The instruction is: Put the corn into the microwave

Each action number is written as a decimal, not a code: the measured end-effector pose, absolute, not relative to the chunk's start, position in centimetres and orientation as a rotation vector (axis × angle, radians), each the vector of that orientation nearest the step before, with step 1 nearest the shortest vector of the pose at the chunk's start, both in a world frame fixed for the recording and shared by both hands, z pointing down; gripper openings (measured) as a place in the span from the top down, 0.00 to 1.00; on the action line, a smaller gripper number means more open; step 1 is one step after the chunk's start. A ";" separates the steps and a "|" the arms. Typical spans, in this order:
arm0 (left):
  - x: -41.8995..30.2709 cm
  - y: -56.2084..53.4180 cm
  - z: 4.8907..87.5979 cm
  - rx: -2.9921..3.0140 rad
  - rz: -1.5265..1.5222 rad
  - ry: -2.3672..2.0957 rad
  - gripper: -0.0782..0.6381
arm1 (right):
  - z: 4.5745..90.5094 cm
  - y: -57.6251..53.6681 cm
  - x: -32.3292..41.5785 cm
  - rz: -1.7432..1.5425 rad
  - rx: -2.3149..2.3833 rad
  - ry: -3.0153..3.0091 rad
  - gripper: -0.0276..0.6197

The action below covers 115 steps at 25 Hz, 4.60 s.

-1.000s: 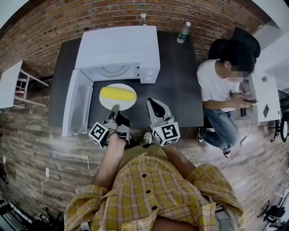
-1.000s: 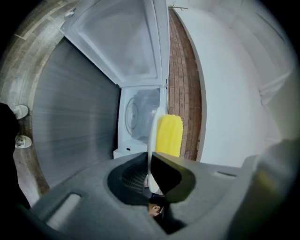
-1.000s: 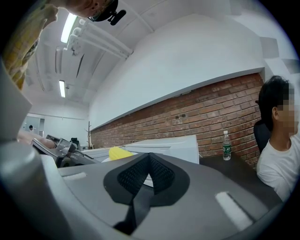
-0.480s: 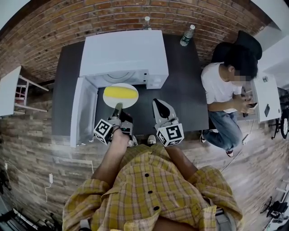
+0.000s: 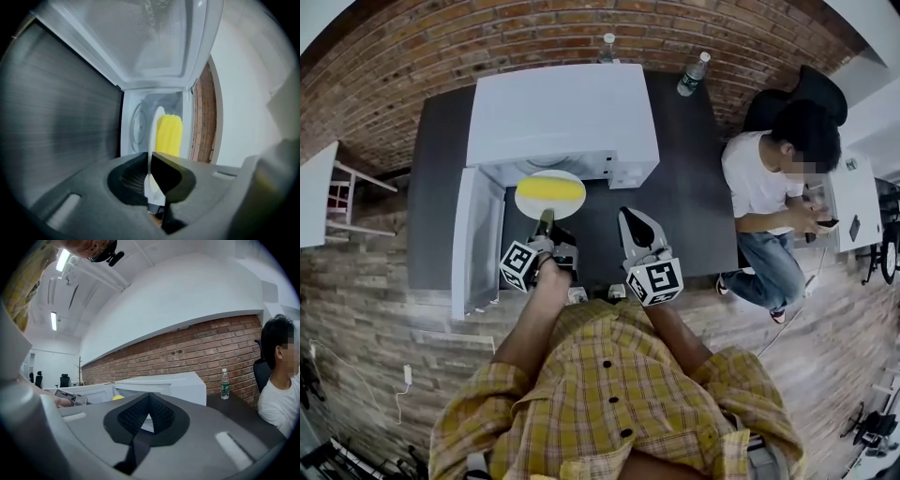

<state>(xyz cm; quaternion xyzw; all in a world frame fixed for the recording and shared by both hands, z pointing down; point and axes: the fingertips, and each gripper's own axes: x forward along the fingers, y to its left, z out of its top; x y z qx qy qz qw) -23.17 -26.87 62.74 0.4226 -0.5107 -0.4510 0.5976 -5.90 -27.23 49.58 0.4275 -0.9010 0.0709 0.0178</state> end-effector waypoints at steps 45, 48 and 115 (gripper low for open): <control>-26.7 -37.3 71.3 0.863 -0.949 -1.295 0.87 | 52.0 -29.8 -6.0 0.262 1.348 -2.700 0.96; -26.8 -37.7 71.2 0.857 -0.947 -1.300 0.86 | 52.0 -29.9 -6.0 0.261 1.343 -2.701 0.96; -16.7 -28.2 51.1 1.882 -0.594 -1.218 0.89 | 48.7 -25.7 -4.8 0.239 1.236 -2.819 0.96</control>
